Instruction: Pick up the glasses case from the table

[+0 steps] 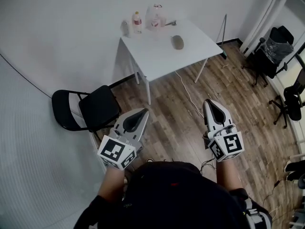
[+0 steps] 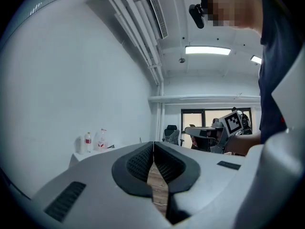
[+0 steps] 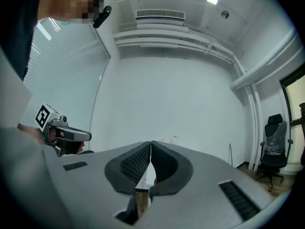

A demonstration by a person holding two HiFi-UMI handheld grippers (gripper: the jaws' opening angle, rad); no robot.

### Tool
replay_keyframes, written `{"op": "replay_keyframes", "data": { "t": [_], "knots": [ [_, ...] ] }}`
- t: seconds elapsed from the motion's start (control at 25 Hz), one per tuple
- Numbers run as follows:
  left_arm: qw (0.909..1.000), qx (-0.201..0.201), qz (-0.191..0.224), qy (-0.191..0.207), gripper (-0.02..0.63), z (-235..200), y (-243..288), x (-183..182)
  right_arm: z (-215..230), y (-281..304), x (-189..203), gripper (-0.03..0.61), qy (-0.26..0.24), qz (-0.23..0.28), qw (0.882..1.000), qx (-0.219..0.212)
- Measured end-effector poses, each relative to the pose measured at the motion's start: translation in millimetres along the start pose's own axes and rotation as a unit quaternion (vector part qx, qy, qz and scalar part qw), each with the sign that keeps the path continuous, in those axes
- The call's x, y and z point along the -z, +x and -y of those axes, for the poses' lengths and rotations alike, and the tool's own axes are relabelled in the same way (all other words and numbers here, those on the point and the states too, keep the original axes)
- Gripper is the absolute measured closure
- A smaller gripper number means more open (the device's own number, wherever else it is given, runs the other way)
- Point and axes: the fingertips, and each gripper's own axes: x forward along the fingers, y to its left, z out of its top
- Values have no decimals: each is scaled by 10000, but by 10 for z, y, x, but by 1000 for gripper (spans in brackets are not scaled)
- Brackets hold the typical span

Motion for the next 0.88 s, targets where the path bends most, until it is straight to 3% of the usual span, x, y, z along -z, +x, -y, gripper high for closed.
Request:
{"op": "replay_keyframes", "data": {
  "t": [0.36,0.56,0.88],
  "knots": [
    [9996,219,-139,91,591,-443,-79,160,-334,345,169,557,49,-120,9999,111],
    [9994,308,-150,58,591,-597,193,193,-74,532,310,557,144,-255,9993,250],
    [9998,82,-164,-94,591,-988,1070,205,641,1205,444,557,176,-264,9995,59]
  ]
}}
